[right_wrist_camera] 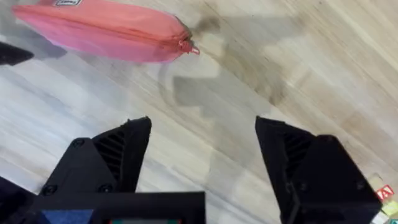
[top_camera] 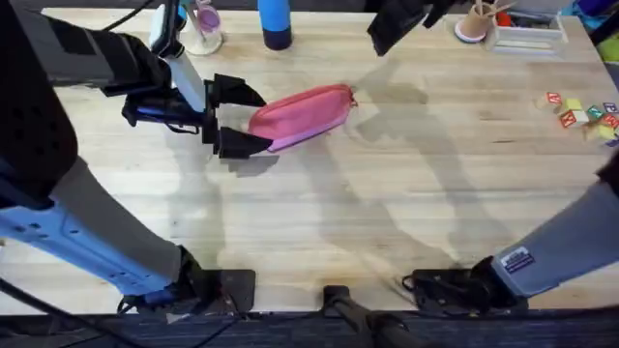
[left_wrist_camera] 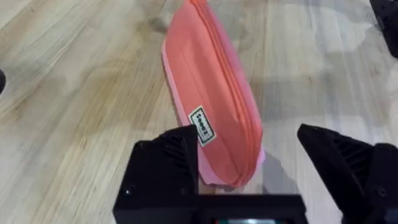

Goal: Unzip the bag, pick up the pens from the table one at a time and place them inside, then zip the bag closed.

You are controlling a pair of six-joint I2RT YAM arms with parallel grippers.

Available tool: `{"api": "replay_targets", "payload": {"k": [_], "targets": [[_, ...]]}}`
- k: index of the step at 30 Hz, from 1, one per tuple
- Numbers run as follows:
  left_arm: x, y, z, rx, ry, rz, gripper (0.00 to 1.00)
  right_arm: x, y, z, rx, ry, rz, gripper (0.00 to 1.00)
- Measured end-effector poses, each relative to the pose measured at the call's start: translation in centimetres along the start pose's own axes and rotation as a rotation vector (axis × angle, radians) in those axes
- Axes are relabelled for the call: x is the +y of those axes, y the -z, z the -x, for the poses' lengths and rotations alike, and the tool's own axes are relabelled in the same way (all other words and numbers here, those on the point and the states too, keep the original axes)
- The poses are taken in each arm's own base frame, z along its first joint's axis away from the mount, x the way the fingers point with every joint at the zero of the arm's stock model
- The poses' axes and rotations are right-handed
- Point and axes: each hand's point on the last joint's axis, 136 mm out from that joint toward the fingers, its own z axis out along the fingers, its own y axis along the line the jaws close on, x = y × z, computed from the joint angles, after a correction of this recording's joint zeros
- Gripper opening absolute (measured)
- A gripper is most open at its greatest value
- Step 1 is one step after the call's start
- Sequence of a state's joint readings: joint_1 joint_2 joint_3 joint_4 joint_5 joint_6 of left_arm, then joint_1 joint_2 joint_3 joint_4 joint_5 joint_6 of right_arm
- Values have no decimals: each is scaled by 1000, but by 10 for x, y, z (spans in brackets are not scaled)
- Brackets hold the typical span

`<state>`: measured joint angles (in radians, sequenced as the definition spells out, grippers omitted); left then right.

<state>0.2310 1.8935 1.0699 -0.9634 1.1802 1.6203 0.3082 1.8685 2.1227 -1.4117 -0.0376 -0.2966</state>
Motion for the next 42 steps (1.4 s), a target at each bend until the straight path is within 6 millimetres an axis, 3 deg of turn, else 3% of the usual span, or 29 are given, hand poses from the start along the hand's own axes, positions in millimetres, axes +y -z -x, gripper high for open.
{"api": "replay_targets", "payload": {"k": [7,13,20,21,25,28,32,42], "targets": [[-12,4,-3,67,91,-45,995,0,21,-12,-50,-9,-20,997],[-3,27,26,185,105,-62,997,4,17,-30,-26,-12,-14,997],[39,65,69,353,81,84,996,7,14,-39,-20,7,-13,997],[59,95,93,479,172,239,997,6,14,-38,-23,13,-14,997],[50,111,111,559,242,293,996,6,14,-38,-24,16,-14,997],[32,117,128,596,283,293,996,5,14,-38,-24,17,-15,997],[35,122,149,588,344,388,996,-1,15,-38,-29,8,-23,997],[27,121,158,623,485,510,995,-18,16,-37,-52,-30,-47,997]]}}
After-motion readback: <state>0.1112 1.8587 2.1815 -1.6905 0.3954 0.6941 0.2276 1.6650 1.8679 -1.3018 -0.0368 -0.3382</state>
